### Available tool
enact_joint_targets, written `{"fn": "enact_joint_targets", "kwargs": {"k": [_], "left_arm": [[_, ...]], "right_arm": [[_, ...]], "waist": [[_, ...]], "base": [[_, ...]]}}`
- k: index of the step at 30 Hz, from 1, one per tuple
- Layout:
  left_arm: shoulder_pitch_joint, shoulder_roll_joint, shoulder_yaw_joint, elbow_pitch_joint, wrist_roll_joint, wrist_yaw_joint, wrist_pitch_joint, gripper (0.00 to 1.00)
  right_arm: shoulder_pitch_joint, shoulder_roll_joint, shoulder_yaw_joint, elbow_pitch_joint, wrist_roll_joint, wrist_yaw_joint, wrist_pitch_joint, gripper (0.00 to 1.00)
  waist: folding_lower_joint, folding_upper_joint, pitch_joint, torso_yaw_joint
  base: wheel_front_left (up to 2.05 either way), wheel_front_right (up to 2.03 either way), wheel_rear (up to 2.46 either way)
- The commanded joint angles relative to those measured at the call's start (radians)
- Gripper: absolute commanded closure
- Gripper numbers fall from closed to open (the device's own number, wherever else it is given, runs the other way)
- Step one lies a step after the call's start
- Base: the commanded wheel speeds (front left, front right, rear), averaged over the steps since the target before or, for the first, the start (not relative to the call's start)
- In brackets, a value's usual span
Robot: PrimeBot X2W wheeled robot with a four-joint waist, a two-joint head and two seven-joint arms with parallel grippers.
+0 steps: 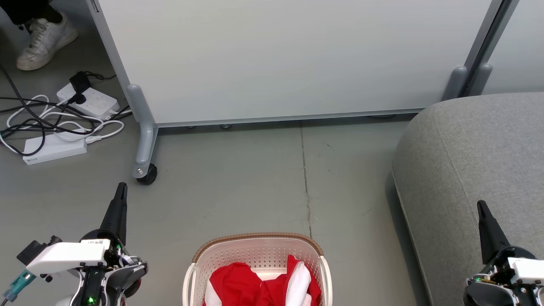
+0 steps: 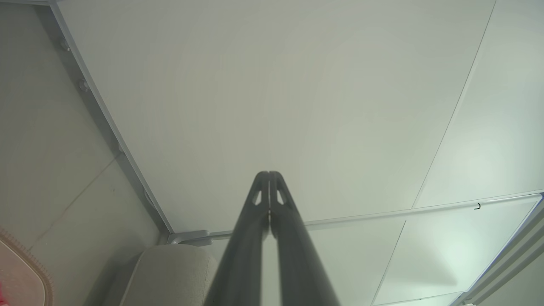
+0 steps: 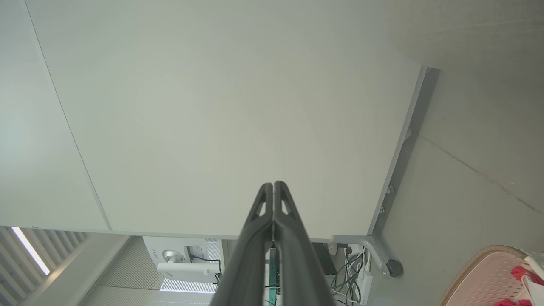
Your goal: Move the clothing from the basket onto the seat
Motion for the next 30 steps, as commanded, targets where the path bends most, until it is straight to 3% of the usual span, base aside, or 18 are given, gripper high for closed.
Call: {"fn": "enact_joint_targets", "kwargs": {"k": [1, 14, 15, 30], "left_arm": [[-0.021, 0.003, 0.004, 0.000, 0.004, -0.003, 0.003, 1.00], [-0.021, 0.003, 0.005, 0.000, 0.004, -0.003, 0.004, 1.00], [0.000, 0.000, 0.000, 0.000, 0.000, 0.000, 0.000, 0.00], [0.058, -0.009, 0.005, 0.002, 0.025, 0.000, -0.068, 0.00]], "right_arm": [[-0.008, -0.008, -0.003, -0.002, 0.009, 0.003, -0.004, 1.00], [-0.007, -0.008, -0.002, -0.002, 0.010, 0.003, -0.003, 1.00], [0.000, -0.001, 0.001, 0.000, 0.000, 0.000, -0.003, 0.00], [0.008, 0.015, 0.010, 0.015, -0.083, -0.001, -0.052, 0.00]], "waist": [[-0.0001, 0.0000, 0.000, 0.000], [-0.0001, 0.0000, 0.000, 0.000], [0.0000, 0.0000, 0.000, 0.000], [-0.0001, 0.0000, -0.003, -0.001]], "base": [[0.00, 0.00, 0.00], [0.00, 0.00, 0.00], [0.00, 0.00, 0.00], [0.00, 0.00, 0.00]]}}
